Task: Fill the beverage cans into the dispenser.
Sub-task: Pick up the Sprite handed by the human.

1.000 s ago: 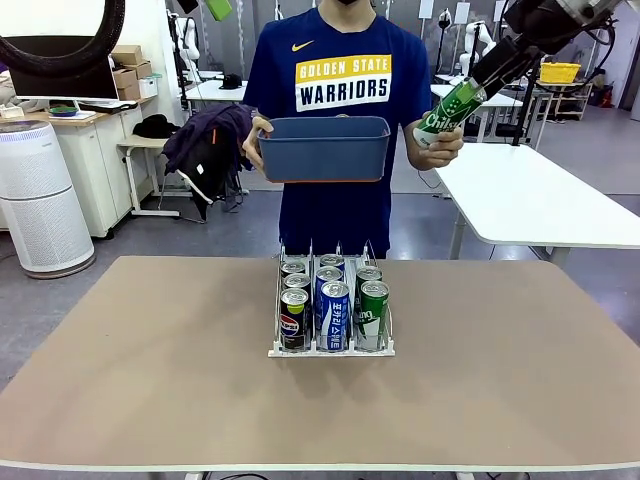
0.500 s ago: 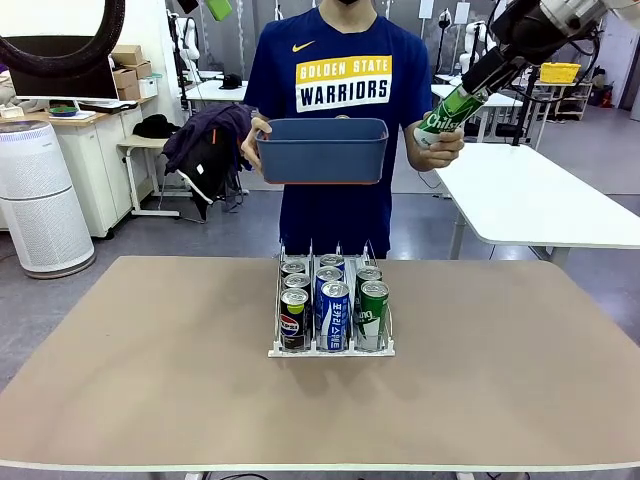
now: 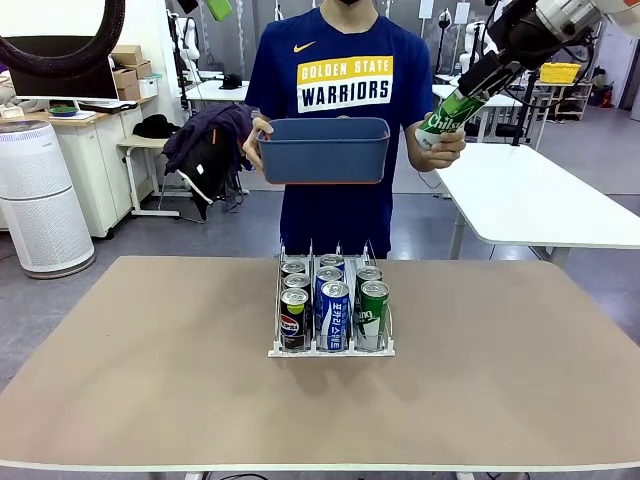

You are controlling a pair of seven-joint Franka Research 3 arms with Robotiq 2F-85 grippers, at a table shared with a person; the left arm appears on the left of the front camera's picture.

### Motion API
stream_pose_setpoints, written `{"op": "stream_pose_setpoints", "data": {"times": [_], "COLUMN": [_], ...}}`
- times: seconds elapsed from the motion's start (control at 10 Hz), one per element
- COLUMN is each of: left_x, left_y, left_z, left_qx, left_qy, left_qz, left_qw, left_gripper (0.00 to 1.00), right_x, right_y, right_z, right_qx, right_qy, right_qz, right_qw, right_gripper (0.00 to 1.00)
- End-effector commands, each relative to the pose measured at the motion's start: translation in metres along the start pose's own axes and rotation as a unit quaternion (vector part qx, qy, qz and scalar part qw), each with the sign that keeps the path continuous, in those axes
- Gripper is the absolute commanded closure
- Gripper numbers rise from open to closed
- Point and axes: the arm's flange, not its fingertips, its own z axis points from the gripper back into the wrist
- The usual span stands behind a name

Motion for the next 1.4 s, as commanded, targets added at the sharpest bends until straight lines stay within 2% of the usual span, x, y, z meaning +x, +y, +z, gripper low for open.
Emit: {"op": "stream_pose_setpoints", "data": {"times": [0.0, 0.7, 0.8, 0.9, 1.0, 1.1, 1.2, 1.3], "left_x": [-0.0015, -0.0015, -0.0015, -0.0015, -0.0015, -0.0015, -0.0015, -0.0015], "left_y": [0.0002, 0.0002, 0.0002, 0.0002, 0.0002, 0.0002, 0.0002, 0.0002], "left_z": [0.0001, 0.0001, 0.0001, 0.0001, 0.0001, 0.0001, 0.0001, 0.0001], "left_qx": [0.003, 0.003, 0.003, 0.003, 0.003, 0.003, 0.003, 0.003], "left_qy": [-0.005, -0.005, -0.005, -0.005, -0.005, -0.005, -0.005, -0.005], "left_qz": [0.001, 0.001, 0.001, 0.001, 0.001, 0.001, 0.001, 0.001], "left_qw": [1.0, 1.0, 1.0, 1.0, 1.0, 1.0, 1.0, 1.0], "left_gripper": [0.0, 0.0, 0.0, 0.0, 0.0, 0.0, 0.0, 0.0], "right_x": [0.0, 0.0005, 0.0001, 0.0001, 0.0001, -0.0002, -0.0005, -0.0005], "right_y": [-0.0034, -0.0009, -0.0002, -0.0001, -0.0013, -0.0007, 0.0001, 0.0006], "right_z": [-0.0045, -0.0021, -0.0033, -0.0023, -0.0006, -0.0004, -0.0011, 0.0], "right_qx": [0.001, -0.002, -0.008, -0.009, -0.007, -0.008, -0.008, -0.004], "right_qy": [-0.009, 0.0, 0.013, 0.014, 0.017, 0.017, 0.016, 0.016], "right_qz": [0.0, -0.001, 0.005, 0.004, 0.005, 0.002, 0.001, 0.003], "right_qw": [1.0, 1.0, 1.0, 1.0, 1.0, 1.0, 1.0, 1.0], "right_gripper": [0.0, 0.0, 0.6, 0.6, 1.0, 0.65, 1.0, 1.0]}}
